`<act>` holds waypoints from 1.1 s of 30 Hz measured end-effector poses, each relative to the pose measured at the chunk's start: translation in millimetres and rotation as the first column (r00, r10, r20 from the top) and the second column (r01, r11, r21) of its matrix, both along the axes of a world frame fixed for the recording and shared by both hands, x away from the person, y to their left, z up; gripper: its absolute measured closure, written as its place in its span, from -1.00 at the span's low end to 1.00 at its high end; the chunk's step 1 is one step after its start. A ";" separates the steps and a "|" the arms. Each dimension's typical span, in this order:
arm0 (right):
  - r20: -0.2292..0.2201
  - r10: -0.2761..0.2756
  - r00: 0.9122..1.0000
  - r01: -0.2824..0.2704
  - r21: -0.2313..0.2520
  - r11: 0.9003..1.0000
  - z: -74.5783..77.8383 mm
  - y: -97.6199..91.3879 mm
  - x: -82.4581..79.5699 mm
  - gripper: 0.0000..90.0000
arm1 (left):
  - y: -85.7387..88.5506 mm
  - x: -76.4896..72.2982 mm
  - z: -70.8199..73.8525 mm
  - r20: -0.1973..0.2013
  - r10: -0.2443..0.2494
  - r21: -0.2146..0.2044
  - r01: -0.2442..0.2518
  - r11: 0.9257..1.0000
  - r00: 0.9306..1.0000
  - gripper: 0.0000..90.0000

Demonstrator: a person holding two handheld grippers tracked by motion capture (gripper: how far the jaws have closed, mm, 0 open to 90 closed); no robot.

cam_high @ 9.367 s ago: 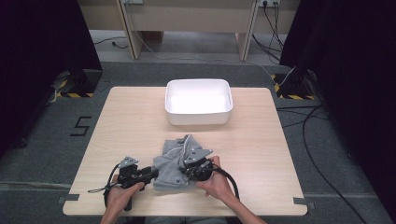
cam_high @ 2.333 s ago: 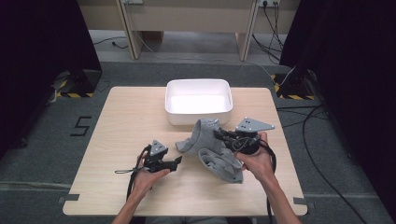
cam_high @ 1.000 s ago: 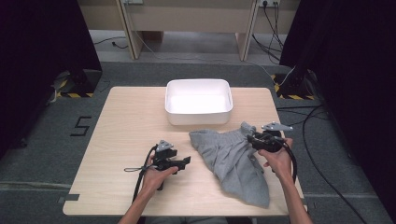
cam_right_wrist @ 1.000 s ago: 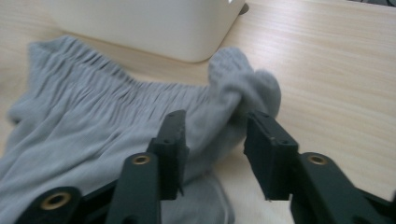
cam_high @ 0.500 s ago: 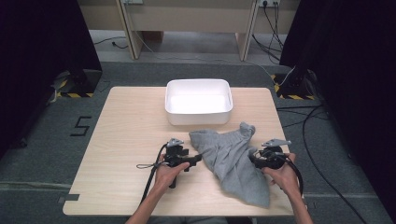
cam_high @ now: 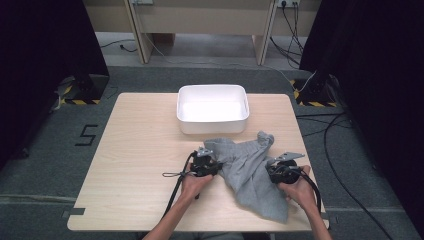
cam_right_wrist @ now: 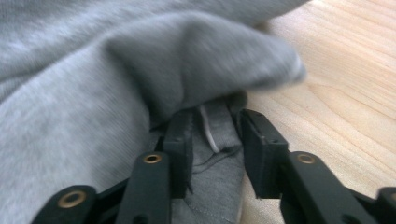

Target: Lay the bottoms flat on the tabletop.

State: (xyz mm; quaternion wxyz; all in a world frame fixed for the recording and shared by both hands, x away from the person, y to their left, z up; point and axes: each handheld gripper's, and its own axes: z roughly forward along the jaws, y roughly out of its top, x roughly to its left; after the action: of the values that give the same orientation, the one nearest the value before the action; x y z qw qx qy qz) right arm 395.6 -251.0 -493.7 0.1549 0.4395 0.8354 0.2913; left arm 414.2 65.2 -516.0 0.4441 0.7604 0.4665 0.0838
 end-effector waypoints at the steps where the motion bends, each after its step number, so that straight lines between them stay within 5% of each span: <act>1: -0.001 0.006 1.000 -0.006 0.002 1.000 0.1 -0.2 -0.2 0.53 | 7.4 -0.3 2.6 0.001 -0.003 0.002 0.003 1.000 1.000 0.84; 7: -0.004 0.052 0.999 -0.052 -0.016 0.999 2.0 5.2 -6.6 0.66 | 54.2 -18.5 19.0 0.051 0.000 0.036 -0.002 0.999 0.999 0.85; 12: -0.008 0.133 0.991 -0.133 -0.034 0.991 1.5 18.1 -14.2 0.82 | 87.0 -30.1 26.6 0.068 0.031 0.012 -0.032 0.999 0.997 0.85; 16: 0.012 0.198 0.980 -0.197 -0.057 0.979 5.7 33.0 -21.6 0.88 | 99.2 -36.0 34.4 0.085 0.043 -0.011 -0.042 0.999 0.995 0.85; 19: 0.032 0.228 0.973 -0.228 -0.019 0.974 17.6 39.9 -27.5 0.87 | 107.0 -38.4 42.6 0.100 0.048 -0.027 -0.046 0.999 0.994 0.84; 23: 0.022 0.224 0.974 -0.224 0.005 0.975 20.7 45.8 -30.3 0.72 | 114.5 -35.6 43.1 0.093 0.064 -0.008 -0.063 0.998 0.994 0.82; 26: 0.018 0.184 0.983 -0.184 -0.001 0.983 18.5 45.6 -26.8 0.54 | 119.6 -29.1 33.1 0.062 0.097 0.003 -0.098 0.995 0.993 0.71; 28: 0.010 0.154 0.988 -0.154 0.025 0.988 19.5 45.0 -26.0 0.34 | 124.8 -25.5 30.6 0.039 0.141 -0.007 -0.141 0.990 0.989 0.43; 30: 0.011 0.161 0.987 -0.161 0.046 0.986 19.9 45.7 -25.6 0.28 | 128.8 -27.0 35.3 0.048 0.186 -0.015 -0.185 0.983 0.981 0.15; 33: 0.008 0.173 0.985 -0.173 0.048 0.984 16.6 50.1 -25.4 0.23 | 127.8 -33.3 46.8 0.097 0.197 0.000 -0.198 0.980 0.975 0.03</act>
State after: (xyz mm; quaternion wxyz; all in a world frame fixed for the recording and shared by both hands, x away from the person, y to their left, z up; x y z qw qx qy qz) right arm 370.2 -200.9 -477.1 0.1197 0.3683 0.8629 0.3248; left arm 380.9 193.0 -469.2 0.4520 0.7073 0.5174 0.1665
